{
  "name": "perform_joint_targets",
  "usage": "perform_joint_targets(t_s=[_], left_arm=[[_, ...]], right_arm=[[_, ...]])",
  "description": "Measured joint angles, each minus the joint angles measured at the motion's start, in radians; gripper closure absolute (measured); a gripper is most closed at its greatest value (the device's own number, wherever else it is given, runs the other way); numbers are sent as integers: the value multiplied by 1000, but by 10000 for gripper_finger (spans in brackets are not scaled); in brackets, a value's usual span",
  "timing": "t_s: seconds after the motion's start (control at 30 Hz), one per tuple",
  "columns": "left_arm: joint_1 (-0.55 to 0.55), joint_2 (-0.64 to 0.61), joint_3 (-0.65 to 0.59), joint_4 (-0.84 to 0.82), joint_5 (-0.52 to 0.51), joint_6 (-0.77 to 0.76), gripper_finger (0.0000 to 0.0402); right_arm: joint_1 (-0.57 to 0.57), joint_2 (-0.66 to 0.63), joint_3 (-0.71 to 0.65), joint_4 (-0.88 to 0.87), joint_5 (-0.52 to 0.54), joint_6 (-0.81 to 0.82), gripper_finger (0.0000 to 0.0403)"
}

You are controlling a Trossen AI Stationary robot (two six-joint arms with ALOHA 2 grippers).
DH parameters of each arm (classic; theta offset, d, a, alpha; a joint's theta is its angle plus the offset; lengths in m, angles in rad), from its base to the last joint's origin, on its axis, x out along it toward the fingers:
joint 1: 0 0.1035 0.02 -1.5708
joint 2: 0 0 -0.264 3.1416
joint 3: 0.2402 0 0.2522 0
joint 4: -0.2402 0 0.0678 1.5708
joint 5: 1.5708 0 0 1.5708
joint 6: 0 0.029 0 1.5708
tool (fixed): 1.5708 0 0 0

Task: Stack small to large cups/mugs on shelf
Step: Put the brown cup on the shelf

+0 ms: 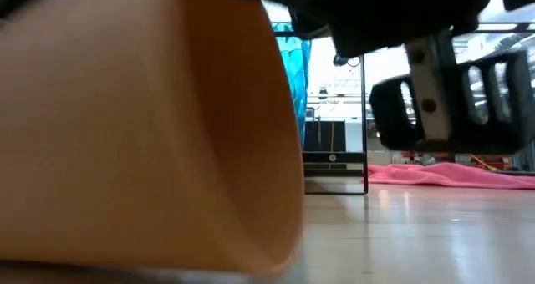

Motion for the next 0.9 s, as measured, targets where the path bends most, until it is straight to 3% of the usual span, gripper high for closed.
perform_joint_targets(t_s=[0.37, 0.9], left_arm=[[9, 4, 0, 25, -25, 13, 289], [32, 4, 0, 53, -37, 68, 296]], right_arm=[[-34, 3, 30, -68, 35, -16, 323], [-39, 0, 31, -101, 89, -20, 396]])
